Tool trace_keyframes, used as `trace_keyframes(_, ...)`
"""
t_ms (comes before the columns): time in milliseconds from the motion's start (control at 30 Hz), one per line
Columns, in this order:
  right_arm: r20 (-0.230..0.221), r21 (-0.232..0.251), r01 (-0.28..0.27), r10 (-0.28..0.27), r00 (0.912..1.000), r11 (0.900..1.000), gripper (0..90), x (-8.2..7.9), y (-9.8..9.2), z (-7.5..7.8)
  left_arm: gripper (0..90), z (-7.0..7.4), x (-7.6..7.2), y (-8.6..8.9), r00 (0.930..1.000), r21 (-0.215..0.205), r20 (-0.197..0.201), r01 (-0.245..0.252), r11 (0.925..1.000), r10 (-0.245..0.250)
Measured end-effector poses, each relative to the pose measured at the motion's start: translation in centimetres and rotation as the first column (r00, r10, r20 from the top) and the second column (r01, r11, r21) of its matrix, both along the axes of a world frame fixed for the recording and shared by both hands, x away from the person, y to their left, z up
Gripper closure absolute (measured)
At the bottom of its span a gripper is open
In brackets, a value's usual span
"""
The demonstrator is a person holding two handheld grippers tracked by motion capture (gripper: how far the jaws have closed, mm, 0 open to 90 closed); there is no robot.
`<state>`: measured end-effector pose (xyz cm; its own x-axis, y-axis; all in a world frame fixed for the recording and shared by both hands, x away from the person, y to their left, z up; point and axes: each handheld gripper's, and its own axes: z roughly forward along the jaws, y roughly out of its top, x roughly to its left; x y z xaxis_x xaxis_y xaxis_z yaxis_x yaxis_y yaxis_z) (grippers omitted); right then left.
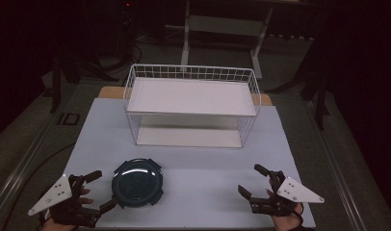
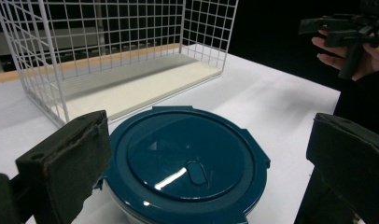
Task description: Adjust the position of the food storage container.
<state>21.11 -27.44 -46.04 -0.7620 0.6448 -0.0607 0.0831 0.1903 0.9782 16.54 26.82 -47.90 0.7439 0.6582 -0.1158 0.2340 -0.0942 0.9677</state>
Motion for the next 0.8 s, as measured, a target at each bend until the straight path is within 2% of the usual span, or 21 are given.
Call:
trace_keyframes(67,0.004,0.000,0.001,-0.001,1.0000,1.000,14.7,0.0,0.0,0.0,0.0,0.3,-0.3,0.0,0.9996,-0.016,0.022,0.016,0.9998,-0.015)
trace_keyframes(100,0.005,0.001,0.000,0.000,1.0000,1.000,14.7,-0.1,0.0,0.1,0.0,0.6,-0.6,-0.1,0.9993,-0.011,0.034,0.015,0.9998,-0.014)
trace_keyframes(300,0.008,0.009,0.002,-0.002,1.0000,1.000,14.8,-0.2,0.0,0.3,0.0,1.5,-0.7,-0.2,0.9982,-0.003,0.057,0.017,0.9999,-0.017)
trace_keyframes(433,0.006,0.017,0.004,-0.004,1.0000,1.000,14.7,-0.2,-0.1,0.3,0.0,2.6,-0.8,0.6,0.9962,0.052,0.085,0.013,0.9986,-0.017)
trace_keyframes(500,0.002,0.019,0.003,-0.003,1.0000,1.000,14.7,-0.2,0.0,0.3,2.0,3.0,-0.7,1.3,0.9975,0.055,0.071,0.000,0.9985,-0.004)
trace_keyframes(533,0.001,0.020,0.002,-0.002,1.0000,1.000,14.7,-0.1,0.0,0.3,2.1,3.0,-0.7,1.6,0.9965,0.055,0.082,-0.022,0.9983,0.018)
trace_keyframes(567,-0.001,0.021,0.003,-0.003,1.0000,1.000,14.7,-0.1,0.0,0.3,2.1,3.1,-0.6,1.9,0.9964,0.047,0.078,-0.036,0.9982,0.032)
trace_keyframes(600,-0.002,0.021,0.004,-0.004,1.0000,1.000,14.7,-0.1,0.0,0.2,2.1,3.0,-0.5,2.2,0.9980,0.031,0.053,-0.036,0.9988,0.035)
trace_keyframes(667,-0.005,0.021,0.004,-0.004,1.0000,1.000,14.7,-0.1,0.0,0.2,3.2,2.9,-0.6,2.5,0.9982,0.058,-0.002,-0.060,0.9966,0.060)
trace_keyframes(767,-0.012,0.021,0.001,0.000,0.9999,1.000,14.7,0.0,0.1,0.2,2.3,2.2,-0.7,2.7,0.9973,0.071,-0.053,-0.048,0.9963,0.052)
trace_keyframes(800,-0.014,0.021,0.000,0.001,0.9999,1.000,14.7,0.0,0.1,0.1,2.2,1.9,-0.6,2.6,0.9960,0.094,-0.072,-0.046,0.9945,0.053)
